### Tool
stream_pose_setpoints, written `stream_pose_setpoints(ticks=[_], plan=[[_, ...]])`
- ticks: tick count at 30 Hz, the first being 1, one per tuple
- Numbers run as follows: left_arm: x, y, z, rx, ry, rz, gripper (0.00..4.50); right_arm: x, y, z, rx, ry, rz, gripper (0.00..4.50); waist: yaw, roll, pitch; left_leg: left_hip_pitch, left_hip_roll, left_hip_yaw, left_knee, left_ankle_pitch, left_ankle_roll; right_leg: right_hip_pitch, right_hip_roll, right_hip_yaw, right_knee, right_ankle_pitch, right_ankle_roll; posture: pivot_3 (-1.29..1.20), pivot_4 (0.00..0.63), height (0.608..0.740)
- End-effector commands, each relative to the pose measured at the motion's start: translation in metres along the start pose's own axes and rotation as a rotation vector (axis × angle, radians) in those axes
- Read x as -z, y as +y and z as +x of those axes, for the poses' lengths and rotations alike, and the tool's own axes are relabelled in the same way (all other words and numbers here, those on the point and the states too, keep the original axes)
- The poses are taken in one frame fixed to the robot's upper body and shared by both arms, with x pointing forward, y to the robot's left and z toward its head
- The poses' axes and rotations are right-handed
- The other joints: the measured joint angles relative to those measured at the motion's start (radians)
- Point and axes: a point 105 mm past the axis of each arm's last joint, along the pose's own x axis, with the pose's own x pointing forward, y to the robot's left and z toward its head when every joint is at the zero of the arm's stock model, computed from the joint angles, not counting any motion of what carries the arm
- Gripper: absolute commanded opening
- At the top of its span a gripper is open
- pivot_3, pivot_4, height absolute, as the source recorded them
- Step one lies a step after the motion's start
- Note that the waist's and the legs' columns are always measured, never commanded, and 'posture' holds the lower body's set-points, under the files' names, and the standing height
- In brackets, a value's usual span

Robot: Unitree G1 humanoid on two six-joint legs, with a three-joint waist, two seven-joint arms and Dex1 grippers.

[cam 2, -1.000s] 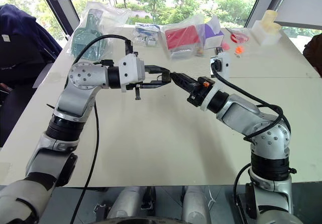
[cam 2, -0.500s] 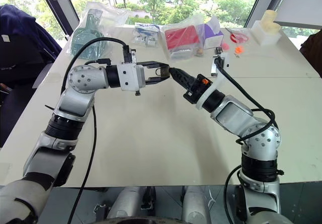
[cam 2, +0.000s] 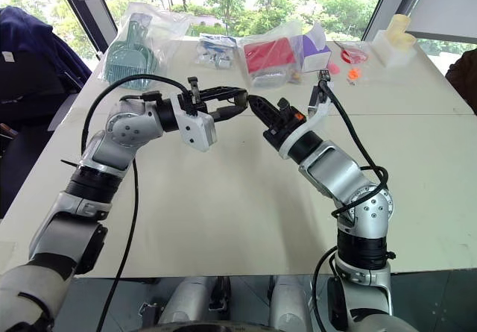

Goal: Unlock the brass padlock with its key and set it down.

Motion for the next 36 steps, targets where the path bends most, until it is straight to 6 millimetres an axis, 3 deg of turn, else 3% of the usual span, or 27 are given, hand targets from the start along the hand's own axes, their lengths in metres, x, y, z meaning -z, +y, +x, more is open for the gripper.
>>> stream_pose_setpoints(ticks=[1,5,10,14,18,19,36], plan=[[-0.025,0.037,0.002,-0.140,-0.109,0.142,0.68,-0.005,-0.012,0.002,0.069,-0.032,0.074,0.04,0.000,0.000,0.000,0.000,0.000,0.000,0.000,0.000,0.000,0.000,0.000,0.000,0.000,0.000,0.000,0.00,0.150,0.735],[-0.022,0.036,0.003,-0.144,-0.103,0.144,0.68,-0.004,-0.010,0.003,0.069,-0.035,0.112,0.04,0.000,0.000,0.000,0.000,0.000,0.000,0.000,0.000,0.000,0.000,0.000,0.000,0.000,0.000,0.000,0.00,0.150,0.735],[-0.008,0.025,0.000,-0.079,-0.055,0.034,0.68,-0.007,-0.006,-0.006,0.048,-0.002,-0.261,0.04,0.001,0.000,0.000,0.000,0.000,0.001,0.000,0.000,0.000,0.000,0.000,0.000,0.000,0.000,0.000,0.00,0.150,0.735],[-0.004,0.021,-0.002,-0.042,-0.046,-0.010,0.68,-0.018,-0.002,-0.018,0.003,0.009,-0.464,1.87,0.000,0.000,0.000,0.000,0.000,0.001,0.000,0.000,0.001,0.000,0.000,0.000,-0.001,0.000,0.000,0.00,0.150,0.735],[-0.003,0.021,-0.003,-0.031,-0.052,-0.013,0.68,-0.027,-0.007,-0.028,0.011,0.050,-0.623,4.12,0.001,0.000,0.000,0.000,0.000,0.001,0.000,-0.003,0.005,0.000,0.000,0.000,0.000,0.000,0.000,0.00,0.150,0.735],[-0.003,0.021,-0.003,-0.031,-0.054,-0.014,0.68,-0.026,-0.007,-0.029,-0.005,0.067,-0.635,4.46,0.001,0.000,0.000,0.000,0.000,0.001,0.000,-0.003,0.005,0.000,0.000,0.000,0.000,0.000,0.000,0.00,0.150,0.735],[-0.020,0.020,0.004,-0.040,-0.111,-0.011,0.68,-0.011,0.004,-0.004,-0.184,0.126,-0.585,4.46,0.003,0.000,0.000,0.000,0.000,0.001,0.000,-0.002,0.004,0.000,0.000,0.000,0.000,0.000,0.000,0.00,0.150,0.735]])
